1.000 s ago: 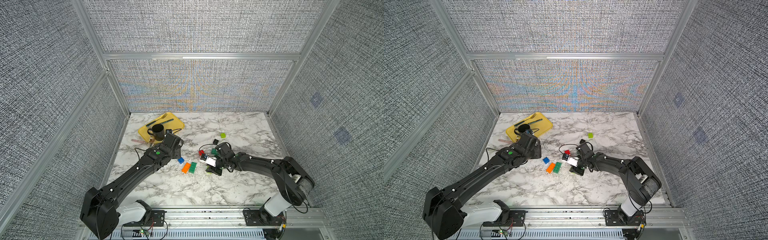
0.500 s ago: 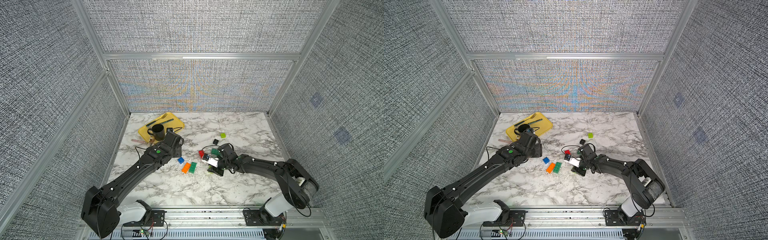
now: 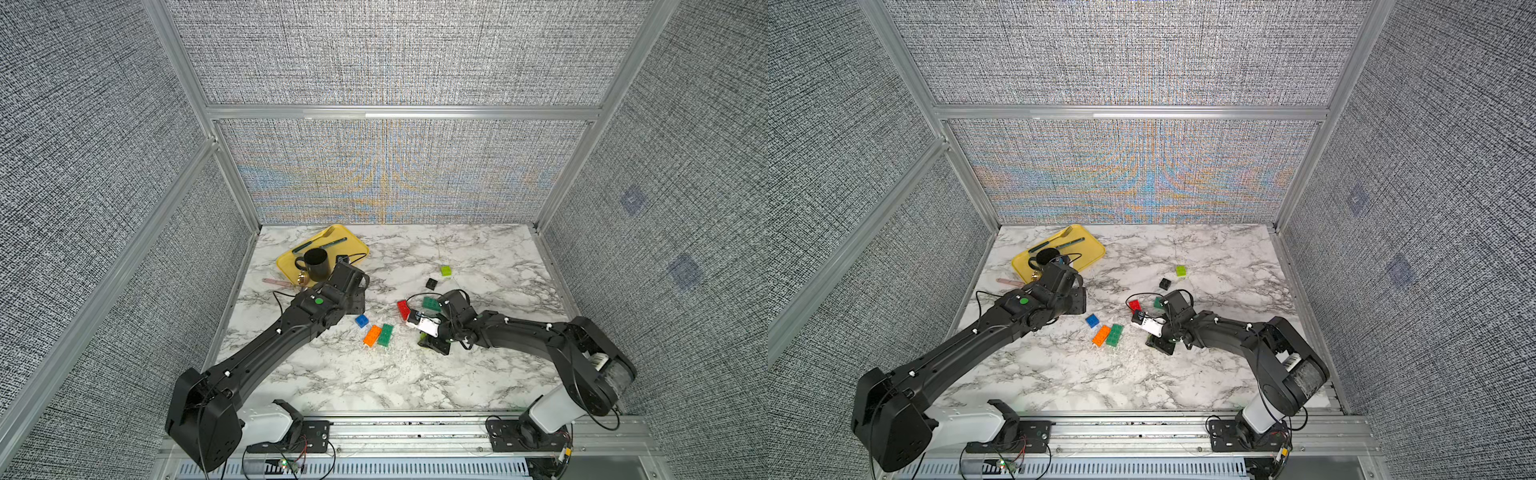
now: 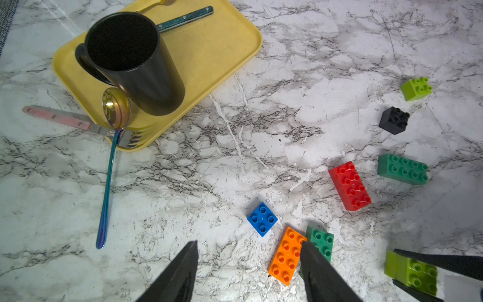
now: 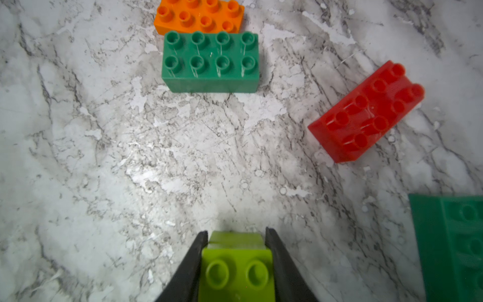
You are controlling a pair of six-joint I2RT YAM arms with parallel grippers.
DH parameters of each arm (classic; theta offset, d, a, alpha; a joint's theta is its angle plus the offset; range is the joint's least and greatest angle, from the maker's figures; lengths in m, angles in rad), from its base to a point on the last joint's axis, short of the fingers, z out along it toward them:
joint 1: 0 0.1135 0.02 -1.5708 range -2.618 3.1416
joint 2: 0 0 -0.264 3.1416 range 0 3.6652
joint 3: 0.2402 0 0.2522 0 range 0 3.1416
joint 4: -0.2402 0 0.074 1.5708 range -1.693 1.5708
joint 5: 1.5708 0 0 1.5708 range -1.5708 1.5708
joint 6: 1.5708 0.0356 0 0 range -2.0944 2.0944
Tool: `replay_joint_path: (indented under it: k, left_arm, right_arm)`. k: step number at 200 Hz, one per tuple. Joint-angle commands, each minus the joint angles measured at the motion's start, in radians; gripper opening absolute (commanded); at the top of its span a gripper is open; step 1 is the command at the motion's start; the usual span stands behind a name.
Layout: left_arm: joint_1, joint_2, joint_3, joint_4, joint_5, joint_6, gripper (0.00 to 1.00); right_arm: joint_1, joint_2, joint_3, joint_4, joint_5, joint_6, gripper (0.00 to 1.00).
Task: Assemble a carrot with lego
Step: Assemble the lego brick with the lego brick.
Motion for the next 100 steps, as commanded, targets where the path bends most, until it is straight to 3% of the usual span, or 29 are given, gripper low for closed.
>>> replay_joint_path:
  k: [1,100]
  left_arm:
    - [0.002,0.015,0.014,0.016,0.017,0.018,0.66]
    - [0.002,0.015,0.01,0.018,0.017,0.024,0.66]
  right_arm:
    - [0.001,-0.01,-0.013,-0.04,0.015,0.015,0.37]
    - [-0.007,-0.073,0.035,-0.052,-0.002,0.077,0.6]
